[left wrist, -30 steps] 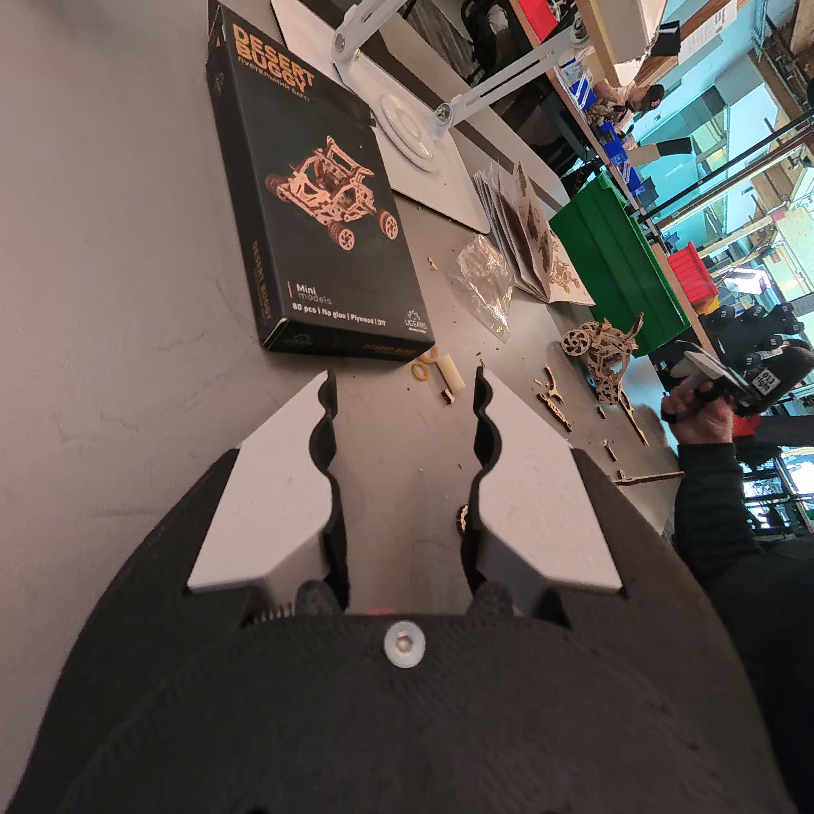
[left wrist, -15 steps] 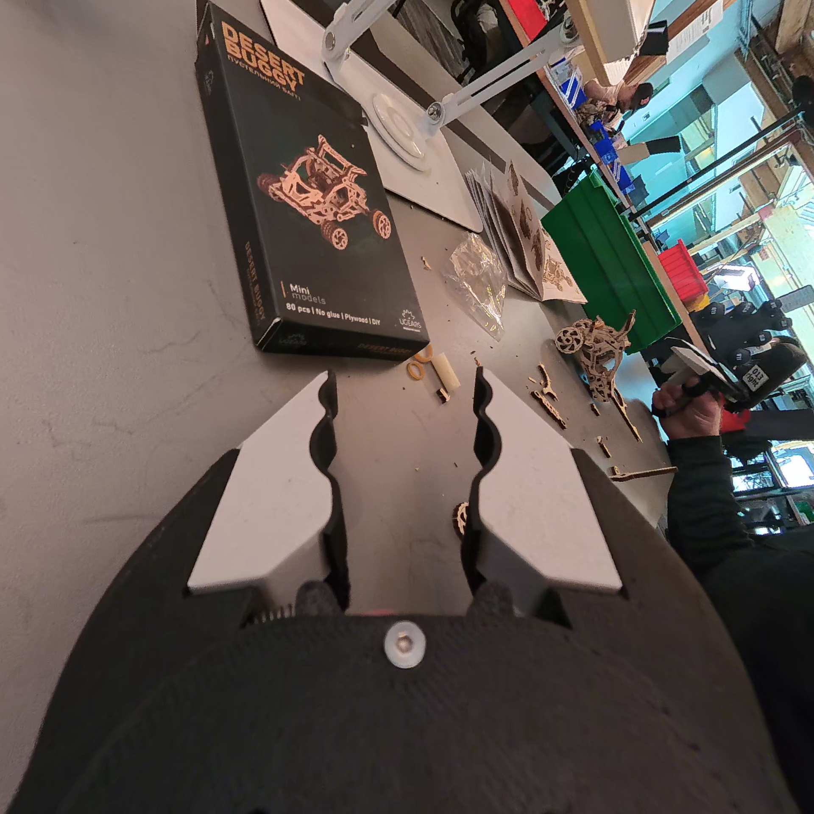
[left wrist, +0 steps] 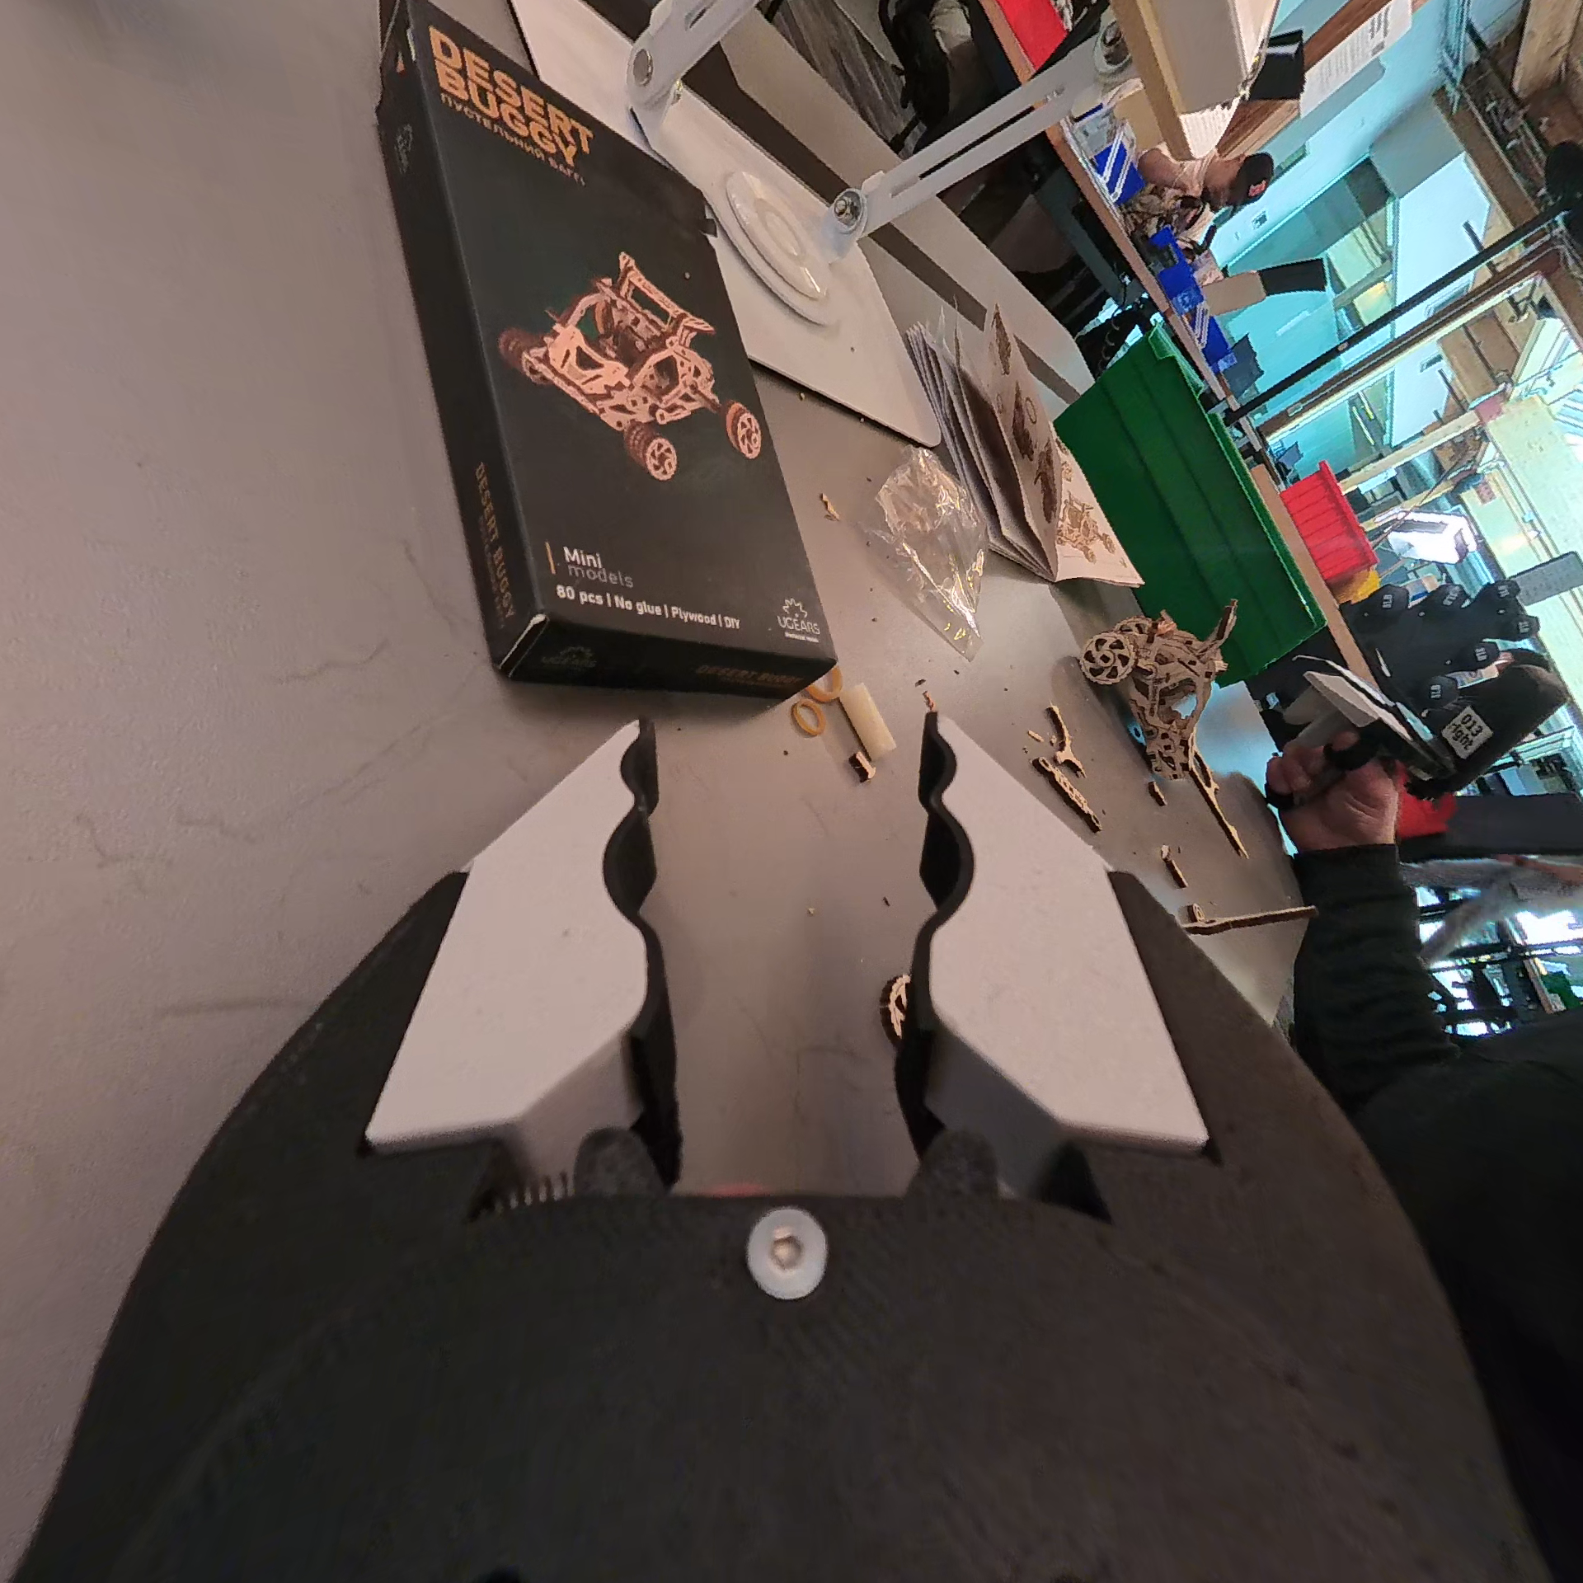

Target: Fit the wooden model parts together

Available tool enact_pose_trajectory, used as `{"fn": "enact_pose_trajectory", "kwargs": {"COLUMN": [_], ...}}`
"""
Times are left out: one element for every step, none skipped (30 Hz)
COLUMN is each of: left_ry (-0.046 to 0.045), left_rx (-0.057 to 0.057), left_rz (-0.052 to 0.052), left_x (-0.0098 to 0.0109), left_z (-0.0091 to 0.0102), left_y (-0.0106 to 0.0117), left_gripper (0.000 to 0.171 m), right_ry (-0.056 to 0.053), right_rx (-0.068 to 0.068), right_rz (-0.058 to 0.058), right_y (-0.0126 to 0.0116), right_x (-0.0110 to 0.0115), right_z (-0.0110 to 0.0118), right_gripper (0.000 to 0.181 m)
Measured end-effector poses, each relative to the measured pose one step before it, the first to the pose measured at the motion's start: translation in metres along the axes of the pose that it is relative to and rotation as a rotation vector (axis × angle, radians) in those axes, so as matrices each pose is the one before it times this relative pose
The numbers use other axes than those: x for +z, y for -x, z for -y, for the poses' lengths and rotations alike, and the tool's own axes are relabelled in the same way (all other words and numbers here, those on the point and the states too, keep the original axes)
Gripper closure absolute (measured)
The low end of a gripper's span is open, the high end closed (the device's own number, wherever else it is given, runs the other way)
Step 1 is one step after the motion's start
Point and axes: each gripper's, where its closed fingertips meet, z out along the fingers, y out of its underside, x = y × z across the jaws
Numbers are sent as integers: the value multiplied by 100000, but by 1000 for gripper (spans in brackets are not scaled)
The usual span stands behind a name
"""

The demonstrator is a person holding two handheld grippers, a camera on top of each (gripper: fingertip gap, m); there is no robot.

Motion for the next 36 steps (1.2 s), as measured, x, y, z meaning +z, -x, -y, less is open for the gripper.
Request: {"fn": "enact_pose_trajectory", "kwargs": {"left_ry": [-4,-38,-43,-104,-157,-55,5,106,132,75,49,-36,-114,-132,-97,-65,-56,-99,-91,-50,-98,-166,-307,-254,-209,-250,-391,-504,-451,-400,-390,-265,-106,-77,-90,-94], "left_rx": [-37,16,19,-14,44,14,-56,-38,-6,-61,14,121,73,50,52,1,28,101,102,102,97,103,256,201,163,328,327,172,173,240,247,195,114,64,79,50], "left_rz": [-84,-35,-61,-127,-38,1,-63,-49,12,-40,-25,6,-48,-95,-71,-83,-47,2,-5,-33,-59,-101,18,-26,-129,-69,-95,-209,-194,-129,-105,-65,-108,-188,-192,-154], "left_x": [-3,3,-14,-6,-12,-9,0,9,14,11,3,-1,-19,-14,-6,-2,-13,-2,-4,1,-9,-18,-24,-31,-18,-28,-42,-41,-44,-44,-29,-31,-9,-11,-17,-10], "left_z": [-3,5,9,11,18,4,-1,-18,-14,-3,-10,2,18,14,0,12,11,4,12,4,7,12,35,25,16,18,44,53,46,43,39,28,9,5,10,17], "left_y": [-1,-4,-11,-15,-9,4,-13,-6,8,4,-9,-7,-15,-17,-13,-5,-8,-13,-4,-14,-15,-17,-24,-21,-34,-41,-42,-42,-40,-40,-33,-27,-21,-36,-29,-22], "left_gripper": [113,113,113,113,113,113,113,113,113,113,113,113,113,113,113,114,114,113,114,114,114,114,114,114,114,114,114,113,113,113,113,113,113,113,113,113], "right_ry": [156,59,-101,335,846,580,78,-41,-207,-252,-150,-35,126,535,903,1427,2393,2680,2981,3664,4185,4363,4402,5144,5820,5662,5705,6116,5810,5762,4376,2921,3392,4020,4096,3448], "right_rx": [153,-56,-658,-606,44,324,142,34,-96,-96,39,192,120,8,-115,-146,-792,-2602,-3722,-3947,-4196,-4603,-4734,-4123,-2936,-2815,-3186,-2724,-2214,-2422,-3311,-3262,-2545,-1937,-2027,-2188], "right_rz": [-10,-46,-370,-487,-150,74,76,-7,-189,-362,-162,-112,-265,145,267,375,396,-243,-543,441,1302,634,715,2479,2484,1955,2081,2662,2938,2132,2231,3131,3020,2673,2271,1139], "right_y": [-18,-38,-75,-145,-142,-113,-43,-6,-13,-31,-15,-38,-41,12,32,40,58,-9,-110,-106,-112,-336,-452,-280,-372,-458,-373,-212,-96,-78,127,337,250,117,52,-116], "right_x": [20,10,-5,-2,31,30,6,-4,-23,-27,-24,-3,19,47,96,127,134,126,156,203,262,280,339,426,473,516,550,605,649,650,634,662,725,745,667,534], "right_z": [-22,-2,30,-38,-105,-70,-12,5,27,31,12,7,-9,-62,-94,-93,-50,136,281,380,458,481,434,215,13,-83,-189,-323,-334,-277,-42,106,-67,-297,-390,-363], "right_gripper": [164,164,165,165,165,165,165,165,165,166,166,166,166,166,166,166,166,167,168,168,169,169,169,169,169,168,168,168,169,168,166,163,159,158,158,158]}}
